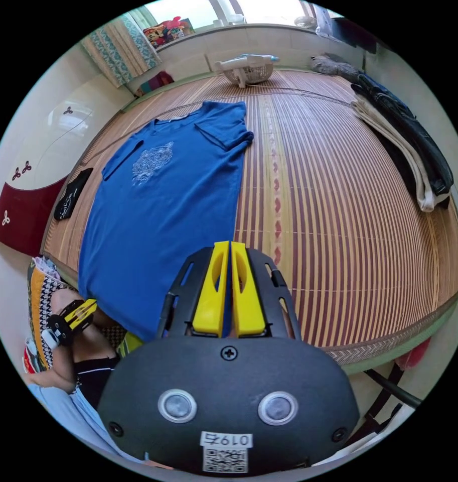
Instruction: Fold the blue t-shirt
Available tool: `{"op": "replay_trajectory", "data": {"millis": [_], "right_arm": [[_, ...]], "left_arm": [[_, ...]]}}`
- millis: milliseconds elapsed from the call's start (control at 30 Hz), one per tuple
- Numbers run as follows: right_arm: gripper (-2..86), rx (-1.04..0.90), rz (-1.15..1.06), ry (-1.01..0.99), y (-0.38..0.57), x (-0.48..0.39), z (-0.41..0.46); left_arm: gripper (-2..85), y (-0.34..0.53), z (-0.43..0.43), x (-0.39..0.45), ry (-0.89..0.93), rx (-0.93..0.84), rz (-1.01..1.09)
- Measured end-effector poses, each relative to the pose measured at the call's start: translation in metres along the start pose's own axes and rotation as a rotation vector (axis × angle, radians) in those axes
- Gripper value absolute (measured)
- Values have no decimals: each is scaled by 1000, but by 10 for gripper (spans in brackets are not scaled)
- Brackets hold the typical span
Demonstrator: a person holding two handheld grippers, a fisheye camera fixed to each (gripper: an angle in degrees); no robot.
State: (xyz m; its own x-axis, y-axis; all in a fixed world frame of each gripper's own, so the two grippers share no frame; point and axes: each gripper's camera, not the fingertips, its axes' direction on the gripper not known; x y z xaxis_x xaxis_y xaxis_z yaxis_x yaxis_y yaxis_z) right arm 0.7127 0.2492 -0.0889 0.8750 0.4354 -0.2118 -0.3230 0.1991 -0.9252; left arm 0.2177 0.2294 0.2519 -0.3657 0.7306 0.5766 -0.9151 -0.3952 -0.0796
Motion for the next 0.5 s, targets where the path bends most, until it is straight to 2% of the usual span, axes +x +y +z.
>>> {"op": "replay_trajectory", "data": {"millis": [300, 433, 500], "right_arm": [[6, 47, 2, 27, 17, -6, -12], [76, 87, -74, -9, 58, -20, -43], [80, 58, -112, 22, 82, -29, -47]], "left_arm": [[6, 9, 9, -67, 4, -11, -36], [9, 19, 2, -111, 62, -4, -81], [9, 26, -10, -139, 143, 42, -119]]}}
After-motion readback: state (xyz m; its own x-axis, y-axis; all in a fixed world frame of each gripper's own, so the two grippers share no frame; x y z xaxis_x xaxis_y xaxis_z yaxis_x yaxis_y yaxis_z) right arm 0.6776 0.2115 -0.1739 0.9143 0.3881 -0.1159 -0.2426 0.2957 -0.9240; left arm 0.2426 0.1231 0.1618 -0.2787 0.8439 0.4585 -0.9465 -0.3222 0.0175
